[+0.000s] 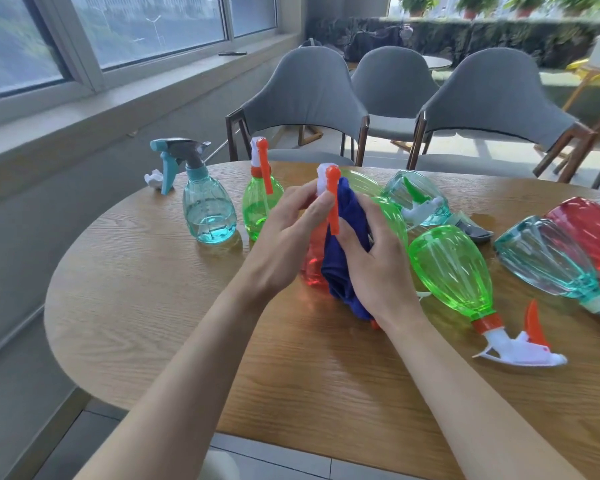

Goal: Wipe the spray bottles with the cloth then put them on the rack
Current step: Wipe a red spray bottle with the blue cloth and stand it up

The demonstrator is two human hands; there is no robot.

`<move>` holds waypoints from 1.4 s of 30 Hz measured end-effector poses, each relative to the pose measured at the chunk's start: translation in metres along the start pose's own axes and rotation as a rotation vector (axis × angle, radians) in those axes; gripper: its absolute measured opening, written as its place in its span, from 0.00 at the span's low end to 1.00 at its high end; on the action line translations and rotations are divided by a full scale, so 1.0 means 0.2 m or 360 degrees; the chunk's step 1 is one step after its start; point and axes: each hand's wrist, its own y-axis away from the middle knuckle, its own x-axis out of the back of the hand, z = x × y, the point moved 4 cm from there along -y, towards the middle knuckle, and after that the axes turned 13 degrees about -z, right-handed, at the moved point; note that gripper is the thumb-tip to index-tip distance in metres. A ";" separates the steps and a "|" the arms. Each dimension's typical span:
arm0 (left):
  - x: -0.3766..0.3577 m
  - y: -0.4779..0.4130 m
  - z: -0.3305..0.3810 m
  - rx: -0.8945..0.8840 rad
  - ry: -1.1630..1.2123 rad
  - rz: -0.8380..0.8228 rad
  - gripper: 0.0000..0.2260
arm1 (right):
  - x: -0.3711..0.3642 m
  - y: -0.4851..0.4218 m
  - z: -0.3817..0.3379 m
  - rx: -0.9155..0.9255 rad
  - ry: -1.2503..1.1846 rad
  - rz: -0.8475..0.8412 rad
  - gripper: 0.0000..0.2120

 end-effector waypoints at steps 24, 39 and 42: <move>-0.01 -0.01 0.00 0.0077 -0.0315 0.0405 0.24 | -0.10 0.02 0.02 0.0090 0.0202 -0.0249 0.24; 0.04 -0.02 -0.03 0.0148 -0.0165 0.0575 0.24 | -0.14 0.00 0.01 0.0079 0.0311 -0.0296 0.27; 0.01 -0.02 -0.01 0.0141 -0.0216 0.0527 0.20 | -0.11 -0.03 0.01 -0.0153 -0.0010 -0.0245 0.16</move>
